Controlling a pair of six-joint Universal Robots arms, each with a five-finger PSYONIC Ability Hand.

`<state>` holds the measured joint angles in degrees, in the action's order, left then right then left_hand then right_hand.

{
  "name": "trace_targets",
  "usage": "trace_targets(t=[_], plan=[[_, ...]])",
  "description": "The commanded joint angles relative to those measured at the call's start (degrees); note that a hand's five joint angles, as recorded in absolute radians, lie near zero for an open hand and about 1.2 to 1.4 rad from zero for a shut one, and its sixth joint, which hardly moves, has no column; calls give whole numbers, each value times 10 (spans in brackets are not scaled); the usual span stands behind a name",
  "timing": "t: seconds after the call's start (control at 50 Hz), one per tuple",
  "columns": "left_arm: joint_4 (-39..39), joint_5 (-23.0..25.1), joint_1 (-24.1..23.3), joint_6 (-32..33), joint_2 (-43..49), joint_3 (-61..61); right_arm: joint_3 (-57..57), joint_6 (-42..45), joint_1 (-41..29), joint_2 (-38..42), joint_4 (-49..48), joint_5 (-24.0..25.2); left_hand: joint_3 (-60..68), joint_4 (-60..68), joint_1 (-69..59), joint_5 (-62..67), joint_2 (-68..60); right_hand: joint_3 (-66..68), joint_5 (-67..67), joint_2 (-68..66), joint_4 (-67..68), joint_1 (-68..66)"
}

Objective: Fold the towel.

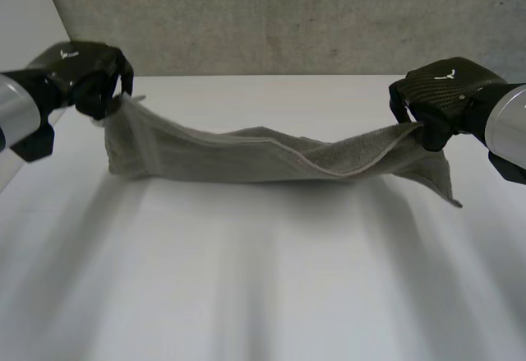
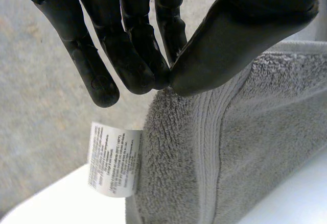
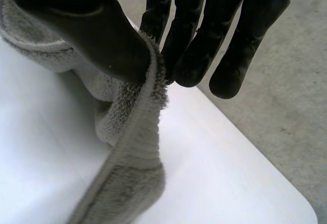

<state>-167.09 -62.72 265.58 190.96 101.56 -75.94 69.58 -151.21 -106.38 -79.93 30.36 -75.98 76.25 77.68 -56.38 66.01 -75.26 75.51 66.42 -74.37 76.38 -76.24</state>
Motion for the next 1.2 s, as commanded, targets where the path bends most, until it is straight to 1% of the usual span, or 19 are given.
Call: trace_targets(t=[0.02,0.12,0.28,0.38,0.42,0.44,0.46,0.48,0.5,0.54,0.56,0.64,0.68,0.78,0.88,0.96,1.06,1.1,1.2], plan=[[-45,-2,4,2,-36,-105,-7,44,-8,13,23,1,37,23,-236,40,-47,45,36,-56,36,-38],[-121,-2,16,2,-41,-196,-5,50,-15,64,23,-5,37,23,-236,40,-47,45,36,-56,36,-38],[-142,-9,15,1,19,-183,-54,60,-43,141,2,-3,37,23,-236,40,-47,45,36,-56,36,-38],[-151,-35,3,-2,87,-55,-179,60,-67,203,-59,-26,37,23,-236,40,-47,45,36,-56,36,-38],[-152,-88,-19,-5,134,87,-240,59,-69,225,-87,-44,37,23,-236,40,-47,45,36,-56,36,-38],[-152,-88,-19,-5,134,88,-308,55,-70,242,-120,-63,37,23,-236,40,-47,45,36,-56,36,-38],[-152,-120,-36,-7,158,176,-374,52,-71,258,-157,-76,37,23,-236,40,-47,45,36,-56,36,-38],[-149,-151,-51,-8,180,266,-375,52,-71,258,-158,-76,37,23,-236,40,-47,45,36,-56,36,-38],[-149,-151,-51,-8,181,267,-432,51,-73,267,-199,-88,37,23,-236,40,-47,45,36,-56,36,-38],[-151,-193,-69,-20,207,422,-477,50,-77,271,-242,-100,37,23,-236,40,-47,45,36,-56,36,-38],[-151,-193,-69,-20,207,423,-497,44,-79,269,-282,-102,37,23,-236,40,-47,45,36,-56,36,-38],[-159,-205,-69,-82,215,542,-492,20,-80,252,-344,-106,37,23,-236,40,-47,45,36,-56,36,-38],[-169,-203,-68,-100,211,544,-454,0,-80,228,-356,-100,37,23,-236,40,-47,45,36,-56,36,-38],[-193,-203,-67,-125,212,504,-368,-1,-79,211,-356,-84,37,23,-236,40,-47,45,36,-56,36,-38],[-200,-200,-57,-122,210,379,-259,-1,-75,193,-356,-38,37,23,-236,40,-47,45,36,-56,36,-38],[-226,-174,-34,-121,205,237,-150,2,-71,189,-361,-4,37,23,-236,40,-47,45,36,-56,36,-38],[-279,-132,-29,-115,202,94,-52,19,-70,189,-358,6,37,23,-236,40,-47,45,36,-56,36,-38],[-312,-111,-29,-97,202,18,-23,28,-70,189,-356,6,37,23,-236,40,-47,45,36,-56,36,-38],[-325,-96,-20,-48,198,-56,57,43,-70,183,-355,5,37,23,-236,40,-47,45,36,-56,36,-38]])
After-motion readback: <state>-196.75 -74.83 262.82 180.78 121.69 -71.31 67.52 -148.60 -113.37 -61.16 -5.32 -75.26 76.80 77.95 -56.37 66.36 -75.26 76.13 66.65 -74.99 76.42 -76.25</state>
